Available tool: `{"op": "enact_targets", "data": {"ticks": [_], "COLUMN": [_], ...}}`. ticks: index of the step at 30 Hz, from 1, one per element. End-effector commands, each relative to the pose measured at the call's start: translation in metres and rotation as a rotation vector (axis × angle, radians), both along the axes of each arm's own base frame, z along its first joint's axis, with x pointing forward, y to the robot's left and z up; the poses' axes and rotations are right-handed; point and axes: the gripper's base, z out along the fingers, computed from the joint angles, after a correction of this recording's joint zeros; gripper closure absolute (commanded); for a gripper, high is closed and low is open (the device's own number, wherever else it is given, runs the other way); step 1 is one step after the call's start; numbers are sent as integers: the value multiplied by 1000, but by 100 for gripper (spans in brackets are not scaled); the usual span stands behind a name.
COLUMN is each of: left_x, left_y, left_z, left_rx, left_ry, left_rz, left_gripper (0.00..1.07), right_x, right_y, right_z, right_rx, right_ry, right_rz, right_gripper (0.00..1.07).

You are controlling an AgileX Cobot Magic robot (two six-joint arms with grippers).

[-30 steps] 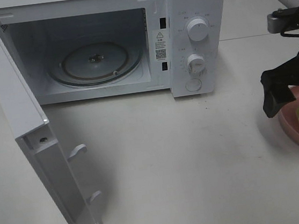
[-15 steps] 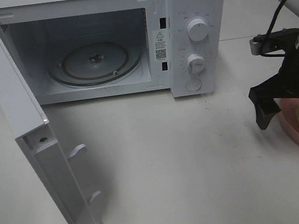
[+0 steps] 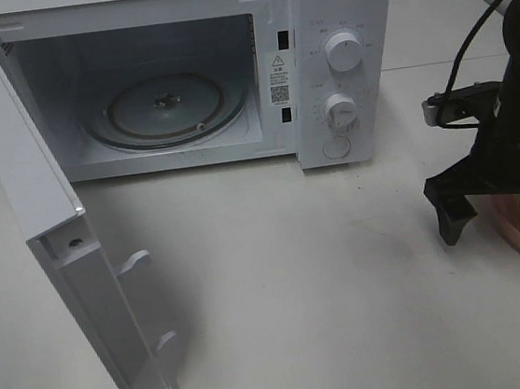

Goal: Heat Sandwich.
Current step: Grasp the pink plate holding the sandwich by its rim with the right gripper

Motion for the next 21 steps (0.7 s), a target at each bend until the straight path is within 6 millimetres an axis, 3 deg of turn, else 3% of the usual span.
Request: {"op": "enact_targets", "data": {"ticks": [1,14,21], "left_x": [-5,-5,-5], "left_y": [1,1,1], "left_z": [2,2,2], "left_rx": [-1,-1,-1], "left_ry": [-37,-37,-37], "left_rz": [-3,-3,-3], "left_gripper": [3,3,3], "right_x": [2,2,2], "right_y": [-2,-2,-3], "right_z": [-8,-15,-15], "right_rx": [-8,-10,-17], "right_ry": [17,36,43], "right_rz": [10,29,28], "right_gripper": [14,18,32]}}
